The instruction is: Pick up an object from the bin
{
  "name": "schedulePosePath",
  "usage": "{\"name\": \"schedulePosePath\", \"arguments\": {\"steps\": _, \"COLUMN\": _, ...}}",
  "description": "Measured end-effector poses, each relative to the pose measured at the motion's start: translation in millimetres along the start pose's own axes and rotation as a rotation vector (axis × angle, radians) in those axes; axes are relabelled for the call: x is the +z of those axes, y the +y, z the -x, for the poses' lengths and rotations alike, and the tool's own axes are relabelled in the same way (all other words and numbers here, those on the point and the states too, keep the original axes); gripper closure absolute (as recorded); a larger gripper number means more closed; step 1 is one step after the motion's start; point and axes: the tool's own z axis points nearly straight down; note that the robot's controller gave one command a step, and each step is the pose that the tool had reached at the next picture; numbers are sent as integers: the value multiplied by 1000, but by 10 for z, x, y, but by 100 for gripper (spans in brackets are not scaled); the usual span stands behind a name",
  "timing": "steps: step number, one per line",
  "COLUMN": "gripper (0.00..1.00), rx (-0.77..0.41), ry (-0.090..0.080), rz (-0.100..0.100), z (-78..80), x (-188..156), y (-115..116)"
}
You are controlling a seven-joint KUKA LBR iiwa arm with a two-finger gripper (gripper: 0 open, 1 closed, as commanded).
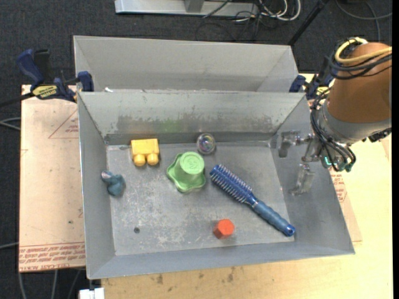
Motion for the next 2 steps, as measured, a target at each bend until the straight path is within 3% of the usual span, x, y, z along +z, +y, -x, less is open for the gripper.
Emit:
{"name": "schedulePosePath", "arguments": {"steps": 1, "gripper": 0, "rx": -36, "ry": 0, "rz": 2, "z": -229, "x": 1355, "y": 529}}
{"name": "schedulePosePath", "arguments": {"steps": 2, "gripper": 100, "rx": -34, "ry": -7, "rz": 2, "z": -204, "x": 1311, "y": 527}}
